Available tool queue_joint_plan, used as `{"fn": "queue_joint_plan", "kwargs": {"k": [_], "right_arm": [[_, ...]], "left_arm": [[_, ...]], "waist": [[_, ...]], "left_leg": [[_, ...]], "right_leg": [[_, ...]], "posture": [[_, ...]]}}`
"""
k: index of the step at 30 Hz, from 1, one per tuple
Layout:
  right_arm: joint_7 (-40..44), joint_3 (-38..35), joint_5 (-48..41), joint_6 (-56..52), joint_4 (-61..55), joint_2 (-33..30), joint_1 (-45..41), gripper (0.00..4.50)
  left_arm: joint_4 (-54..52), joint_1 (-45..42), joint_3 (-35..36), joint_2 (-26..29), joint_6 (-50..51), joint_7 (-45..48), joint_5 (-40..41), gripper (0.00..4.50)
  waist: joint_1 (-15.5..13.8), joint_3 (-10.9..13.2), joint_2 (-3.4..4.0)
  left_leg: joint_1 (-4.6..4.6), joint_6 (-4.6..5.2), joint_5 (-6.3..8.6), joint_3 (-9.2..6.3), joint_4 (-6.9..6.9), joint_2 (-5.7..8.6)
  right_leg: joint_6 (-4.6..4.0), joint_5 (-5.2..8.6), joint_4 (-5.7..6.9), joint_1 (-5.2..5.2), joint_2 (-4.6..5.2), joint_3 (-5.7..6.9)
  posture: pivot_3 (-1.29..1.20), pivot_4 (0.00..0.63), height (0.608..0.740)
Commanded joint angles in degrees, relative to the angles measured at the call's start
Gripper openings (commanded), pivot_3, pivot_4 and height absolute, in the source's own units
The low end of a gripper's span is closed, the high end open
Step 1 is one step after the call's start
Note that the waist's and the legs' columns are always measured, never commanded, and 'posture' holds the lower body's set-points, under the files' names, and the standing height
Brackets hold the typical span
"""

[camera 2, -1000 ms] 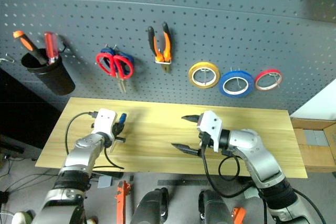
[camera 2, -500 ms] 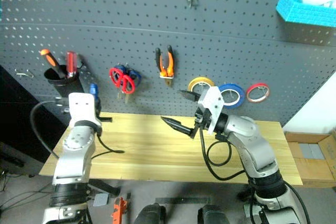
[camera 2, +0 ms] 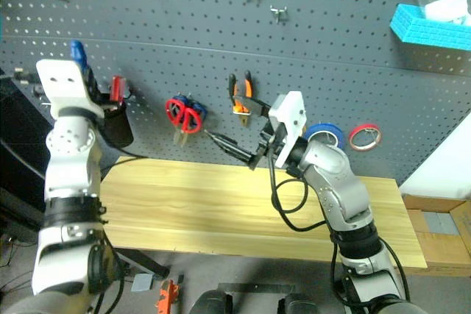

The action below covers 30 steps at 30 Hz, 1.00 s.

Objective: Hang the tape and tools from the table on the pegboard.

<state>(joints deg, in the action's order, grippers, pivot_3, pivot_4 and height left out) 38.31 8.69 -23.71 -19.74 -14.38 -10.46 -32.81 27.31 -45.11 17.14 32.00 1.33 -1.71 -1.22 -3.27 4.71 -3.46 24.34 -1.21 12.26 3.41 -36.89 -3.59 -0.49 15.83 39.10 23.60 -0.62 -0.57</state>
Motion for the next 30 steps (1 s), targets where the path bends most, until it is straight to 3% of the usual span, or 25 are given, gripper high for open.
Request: {"fn": "queue_joint_plan", "kwargs": {"k": [1,11,21,30], "right_arm": [[-0.86,-1.36,0.14,2.17,-0.31,0.65,-2.22,4.50],[-2.00,-1.57,0.62,2.71,-0.10,0.27,-1.85,4.50],[-3.00,-1.69,0.40,2.04,-1.28,-0.39,-1.08,4.50],[-2.54,-1.56,0.49,2.22,-0.63,-0.94,-0.94,4.50]], "left_arm": [[8.37,-7.46,-0.43,2.42,-6.61,0.24,-0.31,0.49],[29.63,-17.02,-2.97,5.38,-17.16,1.05,-1.54,0.49],[31.23,-13.66,-3.26,4.16,-19.44,1.26,-0.42,0.49],[28.74,-11.17,-2.57,4.18,-18.71,1.26,0.94,3.52]], "waist": [[-0.02,-0.05,-0.02],[0.15,-0.35,-0.01],[0.28,-0.42,-0.06],[0.26,-0.63,-0.14]], "left_leg": [[0.00,0.00,0.00,0.00,-0.01,0.00],[0.00,-0.01,0.00,0.05,-0.05,0.01],[0.01,-0.01,0.00,0.09,-0.10,0.01],[-0.02,-0.01,-0.01,0.12,-0.28,0.01]], "right_leg": [[0.00,0.00,0.01,0.00,0.00,0.02],[0.00,0.00,0.08,0.01,-0.01,0.05],[-0.01,0.00,0.19,0.02,-0.01,0.05],[-0.02,0.01,0.65,0.13,-0.01,0.00]], "posture": [[0.14,0.000,0.740],[0.12,0.000,0.740],[0.12,0.000,0.740],[0.13,0.000,0.740]]}}
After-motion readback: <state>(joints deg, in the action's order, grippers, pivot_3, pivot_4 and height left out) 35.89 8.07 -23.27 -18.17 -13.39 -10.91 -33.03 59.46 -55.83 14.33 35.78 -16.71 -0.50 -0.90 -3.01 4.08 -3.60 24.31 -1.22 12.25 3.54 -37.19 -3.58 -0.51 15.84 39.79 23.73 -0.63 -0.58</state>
